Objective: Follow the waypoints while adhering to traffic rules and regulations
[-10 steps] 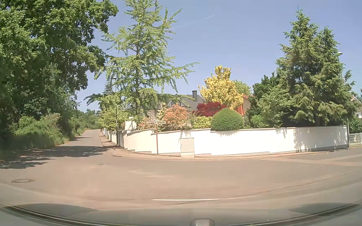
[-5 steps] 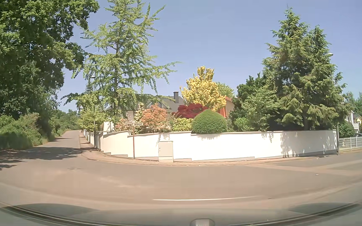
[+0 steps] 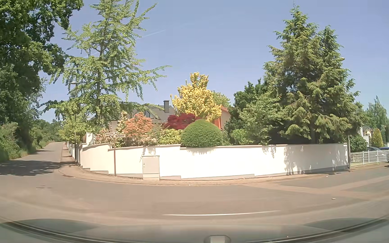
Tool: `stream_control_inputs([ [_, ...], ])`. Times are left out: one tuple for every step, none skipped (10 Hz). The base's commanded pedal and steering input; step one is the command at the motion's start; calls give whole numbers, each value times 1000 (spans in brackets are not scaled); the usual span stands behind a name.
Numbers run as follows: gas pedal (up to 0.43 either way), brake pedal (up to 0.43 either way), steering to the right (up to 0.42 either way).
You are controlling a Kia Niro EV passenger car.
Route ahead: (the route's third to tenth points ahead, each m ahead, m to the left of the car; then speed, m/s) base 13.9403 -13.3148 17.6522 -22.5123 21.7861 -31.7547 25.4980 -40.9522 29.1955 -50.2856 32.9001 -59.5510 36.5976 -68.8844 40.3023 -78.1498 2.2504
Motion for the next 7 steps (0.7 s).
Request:
stream_control_inputs([
  [169, 0, 327],
  [169, 0, 334],
  [177, 0, 346],
  [177, 0, 360],
  [177, 0, 371],
  [177, 0, 390],
  [197, 0, 404],
])
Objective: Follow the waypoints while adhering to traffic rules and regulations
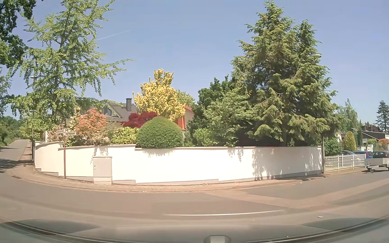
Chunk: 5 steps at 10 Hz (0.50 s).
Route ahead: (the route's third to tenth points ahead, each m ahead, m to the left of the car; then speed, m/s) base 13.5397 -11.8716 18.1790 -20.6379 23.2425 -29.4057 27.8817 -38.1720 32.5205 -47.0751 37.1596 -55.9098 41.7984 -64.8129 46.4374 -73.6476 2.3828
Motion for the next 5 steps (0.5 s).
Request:
stream_control_inputs([
  [197, 0, 415],
  [209, 0, 425],
  [209, 0, 431],
  [220, 0, 436],
  [220, 0, 443],
])
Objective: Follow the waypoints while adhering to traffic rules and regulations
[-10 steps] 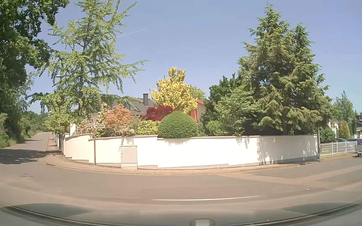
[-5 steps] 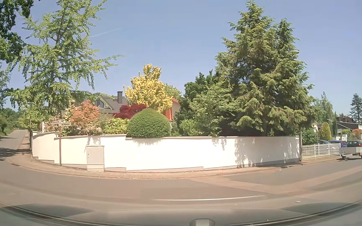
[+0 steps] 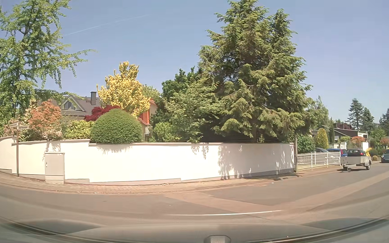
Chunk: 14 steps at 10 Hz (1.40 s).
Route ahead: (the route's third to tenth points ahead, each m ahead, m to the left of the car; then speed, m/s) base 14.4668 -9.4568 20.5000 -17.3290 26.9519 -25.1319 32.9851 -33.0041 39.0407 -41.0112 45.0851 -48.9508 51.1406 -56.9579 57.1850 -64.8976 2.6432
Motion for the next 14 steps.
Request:
stream_control_inputs([
  [228, 0, 455],
  [228, 0, 463],
  [228, 0, 470],
  [228, 0, 477],
  [228, 0, 487],
  [228, 0, 502],
  [228, 0, 520],
  [228, 0, 527],
  [228, 0, 525],
  [228, 0, 517],
  [228, 0, 511],
  [228, 0, 508],
  [228, 0, 507],
  [228, 0, 495],
])
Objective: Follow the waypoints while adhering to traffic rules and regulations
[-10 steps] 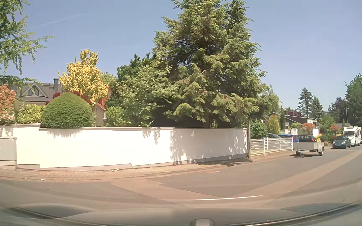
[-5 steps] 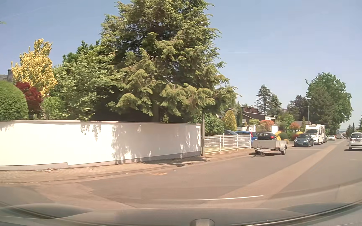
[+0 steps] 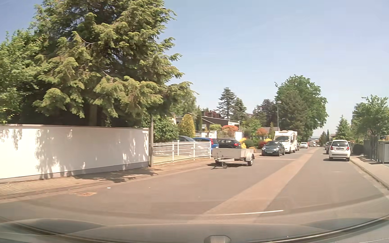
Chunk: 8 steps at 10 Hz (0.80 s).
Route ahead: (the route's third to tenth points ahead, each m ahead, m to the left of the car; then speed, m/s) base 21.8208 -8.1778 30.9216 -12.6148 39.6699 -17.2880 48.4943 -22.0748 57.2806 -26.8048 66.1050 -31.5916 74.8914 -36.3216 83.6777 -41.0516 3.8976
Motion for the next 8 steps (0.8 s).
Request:
stream_control_inputs([
  [228, 0, 473],
  [209, 0, 426],
  [197, 0, 379],
  [197, 0, 337],
  [189, 0, 285],
  [177, 0, 224],
  [150, 0, 178],
  [130, 0, 156],
])
